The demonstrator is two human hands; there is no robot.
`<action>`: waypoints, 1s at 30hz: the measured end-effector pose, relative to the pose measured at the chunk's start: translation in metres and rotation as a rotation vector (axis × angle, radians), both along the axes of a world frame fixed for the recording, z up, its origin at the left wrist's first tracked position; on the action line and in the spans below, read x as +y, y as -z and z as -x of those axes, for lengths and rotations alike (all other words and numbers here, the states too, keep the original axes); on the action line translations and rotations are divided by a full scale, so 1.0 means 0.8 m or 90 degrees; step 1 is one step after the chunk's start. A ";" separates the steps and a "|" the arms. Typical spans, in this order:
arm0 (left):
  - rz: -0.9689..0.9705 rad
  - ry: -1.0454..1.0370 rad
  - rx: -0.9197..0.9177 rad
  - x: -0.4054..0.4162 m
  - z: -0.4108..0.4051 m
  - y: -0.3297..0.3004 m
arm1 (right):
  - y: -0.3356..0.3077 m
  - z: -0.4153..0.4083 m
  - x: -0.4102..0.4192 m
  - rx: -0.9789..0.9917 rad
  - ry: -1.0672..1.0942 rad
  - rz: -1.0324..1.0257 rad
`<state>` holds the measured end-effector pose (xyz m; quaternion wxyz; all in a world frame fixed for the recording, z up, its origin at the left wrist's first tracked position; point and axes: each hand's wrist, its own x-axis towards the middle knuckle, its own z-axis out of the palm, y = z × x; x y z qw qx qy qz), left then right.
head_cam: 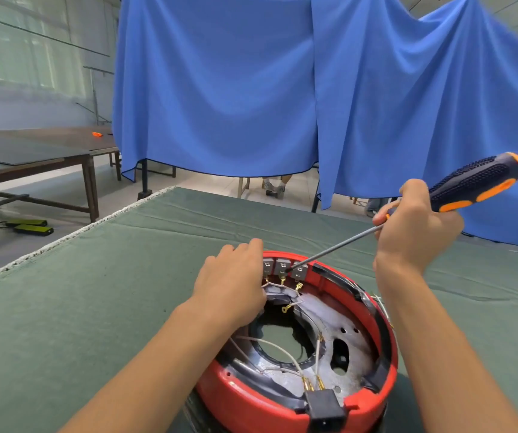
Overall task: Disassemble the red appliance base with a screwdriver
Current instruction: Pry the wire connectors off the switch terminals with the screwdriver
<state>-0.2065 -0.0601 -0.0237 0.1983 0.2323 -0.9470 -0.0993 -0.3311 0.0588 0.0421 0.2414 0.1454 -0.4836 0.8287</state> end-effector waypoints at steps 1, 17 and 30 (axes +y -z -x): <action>-0.020 0.011 0.008 -0.001 -0.001 -0.002 | 0.000 -0.004 0.000 0.007 -0.009 -0.004; -0.074 0.109 -0.071 -0.004 -0.012 -0.023 | 0.006 -0.026 0.011 0.062 -0.045 0.000; 0.098 0.058 -0.177 0.017 -0.006 -0.003 | 0.017 -0.014 0.017 0.008 0.035 0.051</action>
